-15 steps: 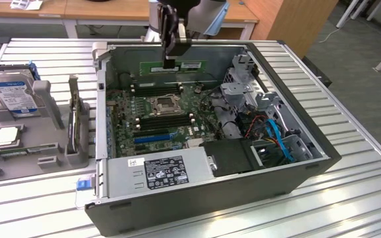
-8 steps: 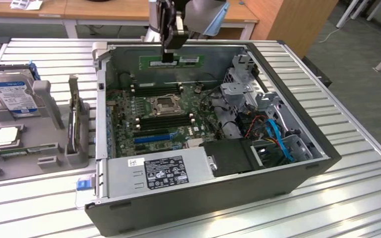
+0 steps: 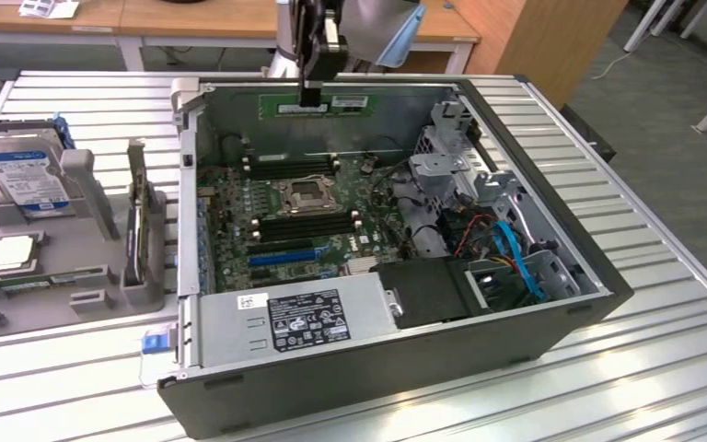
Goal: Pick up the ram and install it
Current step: 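Pick up the ram and move it above insertion slot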
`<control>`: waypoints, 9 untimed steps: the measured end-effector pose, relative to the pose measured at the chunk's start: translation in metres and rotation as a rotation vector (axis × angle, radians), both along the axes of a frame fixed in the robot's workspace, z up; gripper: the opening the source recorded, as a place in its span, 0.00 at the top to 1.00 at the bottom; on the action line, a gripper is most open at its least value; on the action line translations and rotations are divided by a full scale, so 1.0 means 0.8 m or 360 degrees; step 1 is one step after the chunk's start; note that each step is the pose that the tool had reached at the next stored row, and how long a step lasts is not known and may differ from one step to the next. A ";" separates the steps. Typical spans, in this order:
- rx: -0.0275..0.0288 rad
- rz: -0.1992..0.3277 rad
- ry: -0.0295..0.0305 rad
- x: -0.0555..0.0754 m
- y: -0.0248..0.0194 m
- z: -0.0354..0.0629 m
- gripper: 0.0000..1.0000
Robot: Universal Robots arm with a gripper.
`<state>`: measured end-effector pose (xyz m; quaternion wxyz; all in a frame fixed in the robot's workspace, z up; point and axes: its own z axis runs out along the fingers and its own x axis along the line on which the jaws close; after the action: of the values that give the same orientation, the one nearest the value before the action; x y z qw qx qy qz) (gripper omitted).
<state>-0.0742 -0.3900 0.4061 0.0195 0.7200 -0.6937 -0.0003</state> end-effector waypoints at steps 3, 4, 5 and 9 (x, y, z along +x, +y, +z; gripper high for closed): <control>0.00331 0.0000 -0.00001 0.000 -0.0038 0.000 0.88; 0.00442 0.0000 -0.00001 0.000 -0.0044 0.000 0.88; 0.00445 0.0000 -0.00002 0.000 -0.0044 0.000 0.88; 0.00856 0.0000 -0.00007 0.000 -0.0045 0.000 0.88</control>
<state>-0.0740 -0.3936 0.4064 0.0000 0.7202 -0.6935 -0.0188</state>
